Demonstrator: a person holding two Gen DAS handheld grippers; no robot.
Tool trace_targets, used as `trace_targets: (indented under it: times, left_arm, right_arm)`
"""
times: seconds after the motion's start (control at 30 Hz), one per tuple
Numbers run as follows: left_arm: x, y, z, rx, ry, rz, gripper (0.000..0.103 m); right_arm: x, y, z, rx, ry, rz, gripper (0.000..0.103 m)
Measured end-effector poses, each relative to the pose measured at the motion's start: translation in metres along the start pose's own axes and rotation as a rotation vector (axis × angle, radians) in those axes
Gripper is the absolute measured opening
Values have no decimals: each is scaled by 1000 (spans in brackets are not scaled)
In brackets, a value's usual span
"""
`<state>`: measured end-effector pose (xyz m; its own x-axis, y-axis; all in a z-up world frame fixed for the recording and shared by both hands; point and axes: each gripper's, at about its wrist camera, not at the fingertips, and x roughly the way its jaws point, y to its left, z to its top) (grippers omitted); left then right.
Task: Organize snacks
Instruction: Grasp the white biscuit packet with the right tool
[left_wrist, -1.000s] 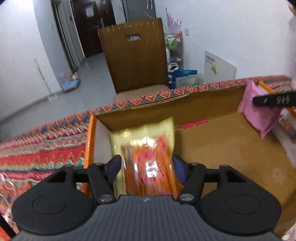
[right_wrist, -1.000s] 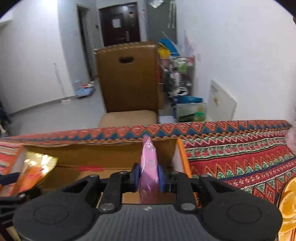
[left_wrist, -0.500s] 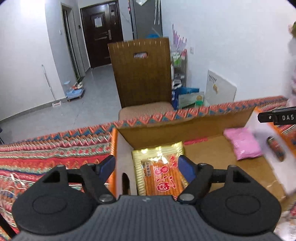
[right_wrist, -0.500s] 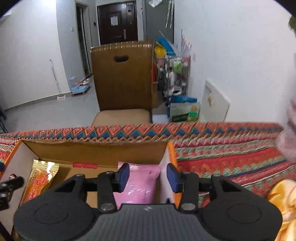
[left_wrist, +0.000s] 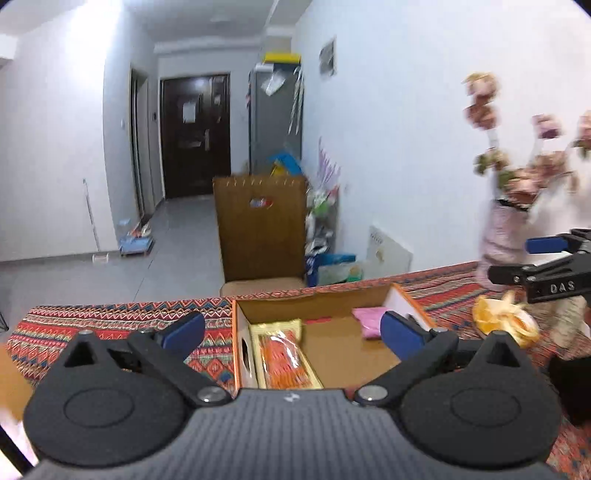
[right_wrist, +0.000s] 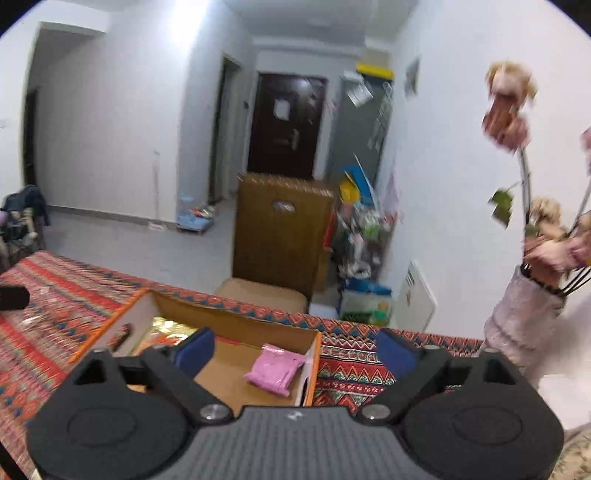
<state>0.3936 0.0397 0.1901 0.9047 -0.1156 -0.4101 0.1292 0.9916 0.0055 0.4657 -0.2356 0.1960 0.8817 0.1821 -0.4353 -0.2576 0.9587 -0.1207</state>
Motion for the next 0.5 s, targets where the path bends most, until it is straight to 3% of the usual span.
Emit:
trace_targets:
  times: [0.17, 0.33, 0.5]
  left_arm:
    - [-85, -16, -55, 4, -69, 17, 103]
    - [-139, -32, -119, 27, -133, 90, 103]
    - [-176, -41, -188, -48, -108, 114, 103]
  right_arm:
    - [-85, 9, -47, 31, -78, 51, 103]
    - [-151, 25, -118, 59, -135, 96, 103]
    - [-188, 50, -194, 68, -145, 76, 103]
